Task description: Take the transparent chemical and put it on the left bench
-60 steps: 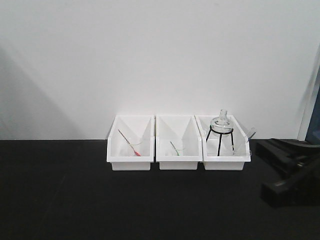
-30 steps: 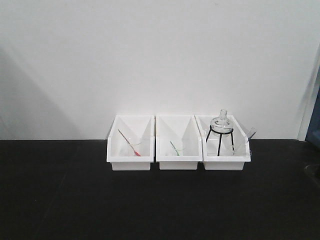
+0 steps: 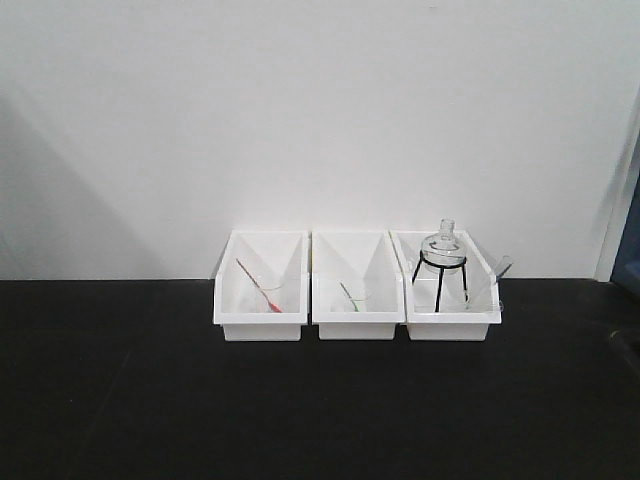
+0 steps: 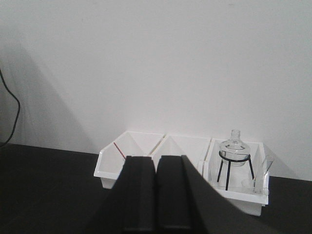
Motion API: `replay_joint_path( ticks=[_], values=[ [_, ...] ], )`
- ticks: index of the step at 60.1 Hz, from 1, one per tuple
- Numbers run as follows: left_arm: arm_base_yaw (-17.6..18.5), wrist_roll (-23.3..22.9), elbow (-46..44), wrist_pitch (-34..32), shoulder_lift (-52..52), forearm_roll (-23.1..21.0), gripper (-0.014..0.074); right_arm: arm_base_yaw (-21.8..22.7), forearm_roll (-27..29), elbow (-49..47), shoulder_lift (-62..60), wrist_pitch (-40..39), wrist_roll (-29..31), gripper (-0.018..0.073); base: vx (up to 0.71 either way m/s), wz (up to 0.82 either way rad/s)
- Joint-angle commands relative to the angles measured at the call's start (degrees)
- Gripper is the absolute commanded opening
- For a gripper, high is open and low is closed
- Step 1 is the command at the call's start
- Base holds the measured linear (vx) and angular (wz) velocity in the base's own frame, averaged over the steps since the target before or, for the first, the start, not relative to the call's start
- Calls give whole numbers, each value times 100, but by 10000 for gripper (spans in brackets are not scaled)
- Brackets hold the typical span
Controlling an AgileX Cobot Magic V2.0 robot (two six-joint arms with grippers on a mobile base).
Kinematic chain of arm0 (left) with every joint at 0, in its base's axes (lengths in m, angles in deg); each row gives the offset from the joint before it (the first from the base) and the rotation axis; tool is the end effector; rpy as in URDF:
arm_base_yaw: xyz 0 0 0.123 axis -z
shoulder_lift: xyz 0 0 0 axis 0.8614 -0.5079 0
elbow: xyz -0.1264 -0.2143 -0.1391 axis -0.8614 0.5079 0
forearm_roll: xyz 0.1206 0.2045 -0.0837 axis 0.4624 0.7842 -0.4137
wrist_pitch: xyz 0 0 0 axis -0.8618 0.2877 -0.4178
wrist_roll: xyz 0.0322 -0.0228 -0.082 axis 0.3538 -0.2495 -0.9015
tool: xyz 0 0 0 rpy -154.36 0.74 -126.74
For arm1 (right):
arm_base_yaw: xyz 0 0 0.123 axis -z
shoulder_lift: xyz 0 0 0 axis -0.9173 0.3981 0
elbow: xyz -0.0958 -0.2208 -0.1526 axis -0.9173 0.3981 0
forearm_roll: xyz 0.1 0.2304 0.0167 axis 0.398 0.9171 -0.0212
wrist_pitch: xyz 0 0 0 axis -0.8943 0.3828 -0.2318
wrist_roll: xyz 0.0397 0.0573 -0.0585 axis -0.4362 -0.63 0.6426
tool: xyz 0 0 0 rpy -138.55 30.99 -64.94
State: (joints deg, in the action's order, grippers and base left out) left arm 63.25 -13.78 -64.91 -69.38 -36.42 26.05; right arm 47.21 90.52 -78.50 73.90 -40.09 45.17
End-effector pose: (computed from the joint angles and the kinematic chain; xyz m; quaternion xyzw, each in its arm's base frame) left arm 0.0565 -0.0038 0.2037 0.0336 0.6853 -0.0124 0.7274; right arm 0.1194 0.0419 0.3541 -0.1047 0.6779 0.1332 0.7154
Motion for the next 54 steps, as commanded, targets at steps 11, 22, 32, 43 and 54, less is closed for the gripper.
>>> replay_joint_path(
  ticks=[11, 22, 32, 43, 54],
  values=[
    [10, -45, 93, -449, 110, -4, -3, 42, -6827, -169, -16, 418, -6887, -7, 0, 0],
    [10, -45, 93, -449, 110, -4, -3, 970, -7385, 79, -679, 1637, -7983, -7, 0, 0],
    [10, -45, 93, -449, 110, -4, -3, 1769, -7400, 1058, -2159, 1582, -8135, -7, 0, 0],
    [10, -45, 93, -449, 110, -4, -3, 1763, -7184, 2201, -3390, 1185, -8145, -7, 0, 0],
    [10, -45, 93, -449, 110, -4, -3, 1763, -7147, 3127, -3468, 101, -8352, -7, 0, 0]
  ],
)
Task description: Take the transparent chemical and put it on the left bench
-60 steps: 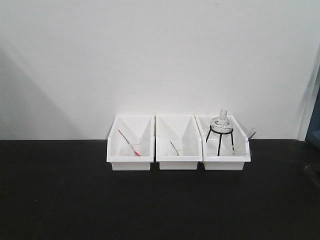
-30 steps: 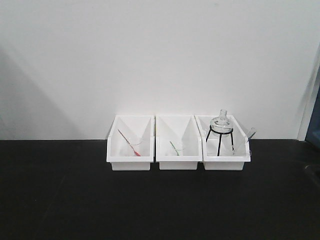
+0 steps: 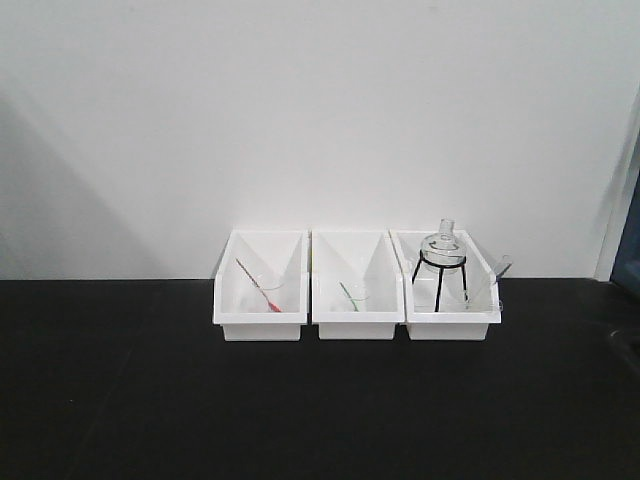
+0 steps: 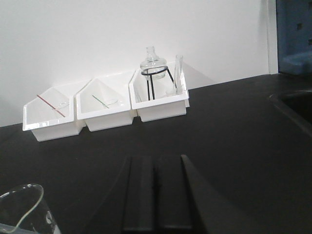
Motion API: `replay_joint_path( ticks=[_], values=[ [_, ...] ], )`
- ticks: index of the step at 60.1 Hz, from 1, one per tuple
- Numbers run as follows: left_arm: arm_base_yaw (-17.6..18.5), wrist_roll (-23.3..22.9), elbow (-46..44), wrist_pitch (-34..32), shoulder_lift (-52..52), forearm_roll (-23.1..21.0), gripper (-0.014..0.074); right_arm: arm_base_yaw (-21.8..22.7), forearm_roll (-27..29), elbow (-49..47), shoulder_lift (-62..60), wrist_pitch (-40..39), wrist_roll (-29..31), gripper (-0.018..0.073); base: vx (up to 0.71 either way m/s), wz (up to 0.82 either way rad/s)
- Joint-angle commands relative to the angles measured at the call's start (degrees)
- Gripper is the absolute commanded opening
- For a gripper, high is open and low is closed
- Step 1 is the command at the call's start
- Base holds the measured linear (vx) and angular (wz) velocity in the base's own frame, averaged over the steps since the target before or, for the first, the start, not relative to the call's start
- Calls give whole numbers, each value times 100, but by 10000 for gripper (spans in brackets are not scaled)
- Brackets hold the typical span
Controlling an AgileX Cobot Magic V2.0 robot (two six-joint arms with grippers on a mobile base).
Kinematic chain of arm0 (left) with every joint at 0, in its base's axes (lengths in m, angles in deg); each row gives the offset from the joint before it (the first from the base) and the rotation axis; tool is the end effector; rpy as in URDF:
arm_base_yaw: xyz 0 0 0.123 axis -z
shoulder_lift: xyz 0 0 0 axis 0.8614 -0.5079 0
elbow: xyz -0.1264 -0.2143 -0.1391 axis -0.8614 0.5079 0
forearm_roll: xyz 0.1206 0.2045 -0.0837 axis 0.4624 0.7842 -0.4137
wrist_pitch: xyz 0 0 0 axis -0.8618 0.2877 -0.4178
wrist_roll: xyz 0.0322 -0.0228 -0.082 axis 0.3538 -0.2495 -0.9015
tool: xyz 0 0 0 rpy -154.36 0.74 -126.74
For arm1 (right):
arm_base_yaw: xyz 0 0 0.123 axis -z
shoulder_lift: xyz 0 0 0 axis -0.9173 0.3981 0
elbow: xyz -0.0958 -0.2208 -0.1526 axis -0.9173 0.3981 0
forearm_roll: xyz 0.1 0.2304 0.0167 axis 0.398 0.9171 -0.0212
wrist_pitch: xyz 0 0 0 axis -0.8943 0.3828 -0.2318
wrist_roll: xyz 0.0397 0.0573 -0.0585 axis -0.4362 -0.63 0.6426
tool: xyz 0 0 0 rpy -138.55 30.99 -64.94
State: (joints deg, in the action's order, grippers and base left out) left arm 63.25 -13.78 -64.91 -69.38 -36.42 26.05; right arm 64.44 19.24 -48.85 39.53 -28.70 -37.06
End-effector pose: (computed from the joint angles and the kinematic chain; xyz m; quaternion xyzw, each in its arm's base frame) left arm 0.0565 -0.0038 0.2037 0.0336 0.6853 -0.0124 0.7274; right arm 0.0531 0.0037 0.2105 0.0597 0.7243 0.0951 0.6803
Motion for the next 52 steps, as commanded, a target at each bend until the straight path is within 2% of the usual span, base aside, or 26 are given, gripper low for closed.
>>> replay_joint_path(
  ticks=[1, 5, 14, 22, 52],
  values=[
    [10, -45, 93, -449, 110, -4, -3, 40, -19, 263, -31, -1176, -181, -7, 0, 0],
    [10, -45, 93, -449, 110, -4, -3, 40, -19, 484, -38, -1485, -401, -7, 0, 0],
    [10, -45, 93, -449, 110, -4, -3, -132, -59, 463, -38, -1282, -827, -7, 0, 0],
    [10, -45, 93, -449, 110, -4, -3, -426, -79, 463, -38, -1236, -815, -7, 0, 0],
    [10, -45, 93, -449, 110, -4, -3, -411, -79, 463, -38, -1244, -815, -7, 0, 0]
  ],
)
